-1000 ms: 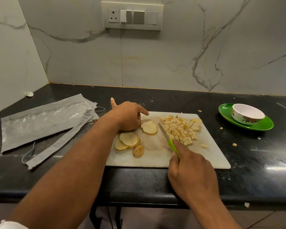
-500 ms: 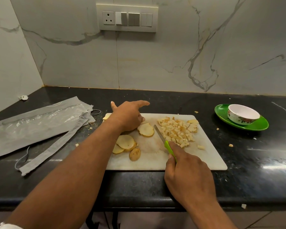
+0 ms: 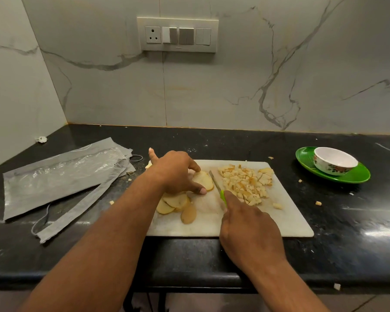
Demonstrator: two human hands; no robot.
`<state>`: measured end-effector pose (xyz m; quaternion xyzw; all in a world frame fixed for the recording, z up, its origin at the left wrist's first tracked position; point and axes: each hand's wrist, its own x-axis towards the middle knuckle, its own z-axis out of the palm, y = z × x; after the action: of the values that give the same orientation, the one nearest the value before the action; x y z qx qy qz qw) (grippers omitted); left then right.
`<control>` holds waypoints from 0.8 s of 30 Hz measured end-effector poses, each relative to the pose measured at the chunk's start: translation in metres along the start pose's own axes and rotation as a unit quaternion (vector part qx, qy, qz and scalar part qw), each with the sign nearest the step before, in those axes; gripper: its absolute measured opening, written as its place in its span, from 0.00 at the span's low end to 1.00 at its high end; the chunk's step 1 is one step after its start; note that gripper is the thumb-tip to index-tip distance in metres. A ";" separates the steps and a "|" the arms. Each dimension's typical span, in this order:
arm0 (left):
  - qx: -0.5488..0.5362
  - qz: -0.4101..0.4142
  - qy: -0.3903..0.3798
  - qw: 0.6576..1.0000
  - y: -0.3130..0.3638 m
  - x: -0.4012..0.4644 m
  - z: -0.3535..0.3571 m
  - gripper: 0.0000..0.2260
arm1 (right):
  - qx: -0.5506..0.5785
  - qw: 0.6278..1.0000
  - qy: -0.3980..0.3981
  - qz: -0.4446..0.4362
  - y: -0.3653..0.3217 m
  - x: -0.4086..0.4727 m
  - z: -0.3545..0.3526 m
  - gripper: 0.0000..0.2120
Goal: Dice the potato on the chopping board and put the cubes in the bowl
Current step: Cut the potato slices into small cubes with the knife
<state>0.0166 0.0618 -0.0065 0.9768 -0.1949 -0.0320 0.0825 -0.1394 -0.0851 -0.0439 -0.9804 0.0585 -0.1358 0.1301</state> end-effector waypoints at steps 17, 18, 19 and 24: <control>-0.051 0.021 -0.012 0.998 -0.005 0.006 0.005 0.22 | 0.027 0.999 0.039 -0.014 -0.001 0.021 -0.008 0.24; -0.039 0.020 -0.015 0.999 -0.004 0.006 0.004 0.22 | 0.018 0.999 0.037 -0.018 -0.003 0.023 -0.007 0.24; -0.026 0.019 -0.018 0.999 -0.002 0.006 0.004 0.22 | 0.009 0.999 0.035 -0.020 -0.004 0.025 -0.006 0.24; 0.036 0.015 -0.026 0.999 0.006 0.008 0.004 0.21 | -0.015 0.999 0.006 -0.033 -0.007 0.029 0.001 0.25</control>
<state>0.0214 0.0529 -0.0095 0.9750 -0.2127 -0.0494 0.0424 -0.1108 -0.0826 -0.0355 -0.9829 0.0291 -0.1445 0.1105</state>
